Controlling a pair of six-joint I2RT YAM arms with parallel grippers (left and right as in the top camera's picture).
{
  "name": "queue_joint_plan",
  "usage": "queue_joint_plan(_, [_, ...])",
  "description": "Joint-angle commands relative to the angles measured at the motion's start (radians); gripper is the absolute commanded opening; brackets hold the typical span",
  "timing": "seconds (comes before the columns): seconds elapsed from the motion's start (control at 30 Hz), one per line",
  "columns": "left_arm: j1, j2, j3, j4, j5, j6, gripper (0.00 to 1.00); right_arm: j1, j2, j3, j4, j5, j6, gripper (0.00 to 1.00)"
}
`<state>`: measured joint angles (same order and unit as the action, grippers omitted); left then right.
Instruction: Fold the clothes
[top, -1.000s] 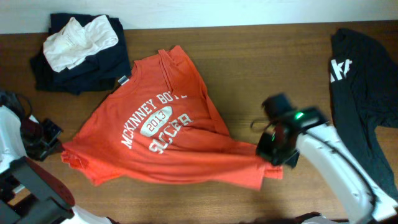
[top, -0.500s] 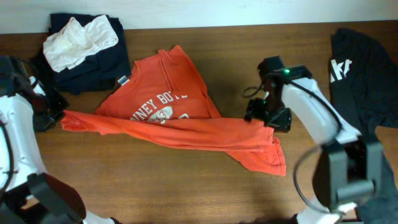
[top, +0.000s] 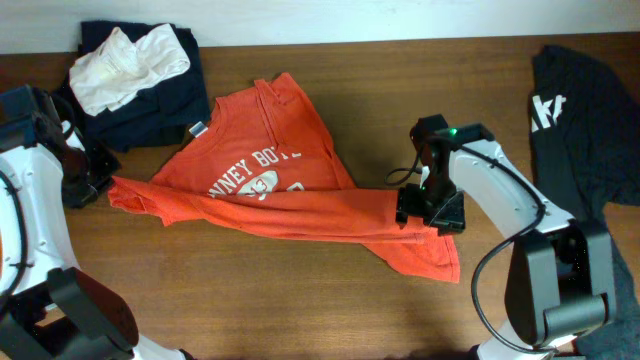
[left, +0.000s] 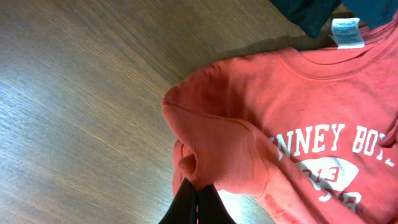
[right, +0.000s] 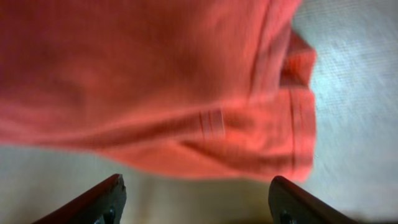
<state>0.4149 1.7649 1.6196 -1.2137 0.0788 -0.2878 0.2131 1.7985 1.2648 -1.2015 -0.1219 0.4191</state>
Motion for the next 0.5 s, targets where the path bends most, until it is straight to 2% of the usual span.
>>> queue_joint_plan(0.0, [-0.001, 0.008, 0.003, -0.002, 0.003, 0.012, 0.0, 0.002, -0.007, -0.08, 0.066, -0.005, 0.016, 0.75])
queue_joint_plan(0.1, [-0.001, 0.008, 0.003, -0.002, 0.003, 0.012, 0.0, 0.001, -0.007, -0.108, 0.103, -0.001, 0.016, 0.75])
queue_joint_plan(0.17, [-0.001, 0.008, 0.003, -0.002, 0.003, 0.012, 0.0, 0.001, -0.007, -0.132, 0.16, -0.005, 0.039, 0.64])
queue_joint_plan(0.47, [-0.001, 0.008, 0.003, -0.002, 0.004, 0.012, 0.0, 0.002, -0.006, -0.203, 0.256, -0.005, 0.042, 0.62])
